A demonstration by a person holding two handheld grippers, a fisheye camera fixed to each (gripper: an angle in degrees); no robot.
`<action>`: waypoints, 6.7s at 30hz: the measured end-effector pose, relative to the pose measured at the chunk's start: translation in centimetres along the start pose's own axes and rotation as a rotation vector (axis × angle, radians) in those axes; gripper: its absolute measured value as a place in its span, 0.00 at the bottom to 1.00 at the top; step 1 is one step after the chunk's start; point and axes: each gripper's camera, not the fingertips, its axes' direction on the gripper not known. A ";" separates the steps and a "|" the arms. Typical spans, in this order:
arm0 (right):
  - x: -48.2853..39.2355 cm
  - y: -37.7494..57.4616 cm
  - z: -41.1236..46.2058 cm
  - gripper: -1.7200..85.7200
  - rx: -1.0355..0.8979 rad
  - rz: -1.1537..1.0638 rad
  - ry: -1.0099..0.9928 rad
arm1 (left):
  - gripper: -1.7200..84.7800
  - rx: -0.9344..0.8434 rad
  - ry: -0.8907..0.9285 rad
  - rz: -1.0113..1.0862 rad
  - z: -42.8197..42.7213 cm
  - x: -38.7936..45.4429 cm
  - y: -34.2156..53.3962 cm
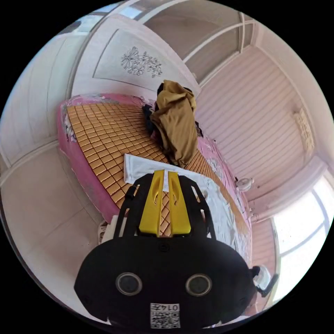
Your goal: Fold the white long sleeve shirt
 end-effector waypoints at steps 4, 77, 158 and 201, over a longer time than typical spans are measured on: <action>-4.8 -2.7 3.7 0.11 -0.082 -0.117 -0.106 | 0.01 0.039 -0.030 -0.141 0.9 -4.6 -0.1; 6.6 0.6 5.4 0.12 0.002 0.253 -0.046 | 0.08 -0.880 0.605 1.134 19.4 30.1 34.1; 4.2 -48.3 17.1 0.12 -0.159 -0.282 -0.114 | 0.09 -0.643 0.109 0.823 41.4 30.1 9.4; 39.3 6.6 -8.9 0.03 0.232 0.983 0.464 | 0.05 -0.884 0.256 1.247 30.7 38.2 32.7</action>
